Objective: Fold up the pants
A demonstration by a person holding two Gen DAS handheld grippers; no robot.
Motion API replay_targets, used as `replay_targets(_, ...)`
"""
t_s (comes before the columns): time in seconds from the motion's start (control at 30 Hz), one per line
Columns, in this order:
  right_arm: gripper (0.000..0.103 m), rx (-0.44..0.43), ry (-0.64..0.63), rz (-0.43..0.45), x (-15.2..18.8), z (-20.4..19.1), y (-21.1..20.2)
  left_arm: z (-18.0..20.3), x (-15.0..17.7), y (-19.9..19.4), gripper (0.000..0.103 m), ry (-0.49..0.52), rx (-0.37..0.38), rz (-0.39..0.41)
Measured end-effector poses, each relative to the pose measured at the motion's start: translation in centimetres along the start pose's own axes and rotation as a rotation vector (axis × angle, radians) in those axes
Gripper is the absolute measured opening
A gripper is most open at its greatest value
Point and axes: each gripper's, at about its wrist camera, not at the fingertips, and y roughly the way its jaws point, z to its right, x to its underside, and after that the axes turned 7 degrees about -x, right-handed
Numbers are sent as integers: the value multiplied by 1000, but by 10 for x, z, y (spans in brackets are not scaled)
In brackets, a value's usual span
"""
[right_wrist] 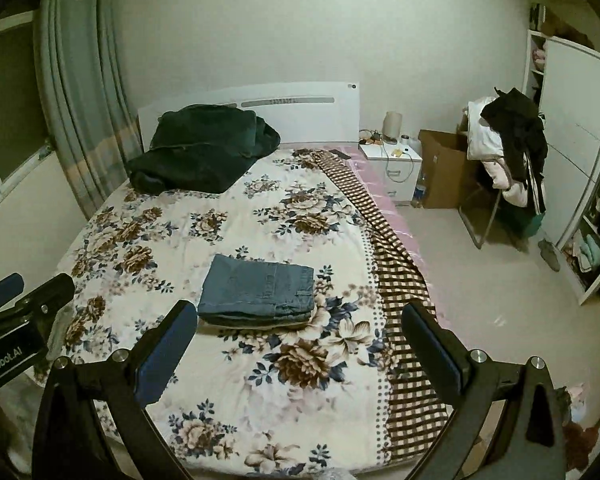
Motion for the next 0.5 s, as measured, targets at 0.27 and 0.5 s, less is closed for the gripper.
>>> replay_targets(0.27,103,24,-2,29,-6,-11,-36,-4,6,-18,97,6,-11,6)
replay_targets(0.5,103,32,11,12,-7,-11,-41,-7,9,-25,100,0,-1,10)
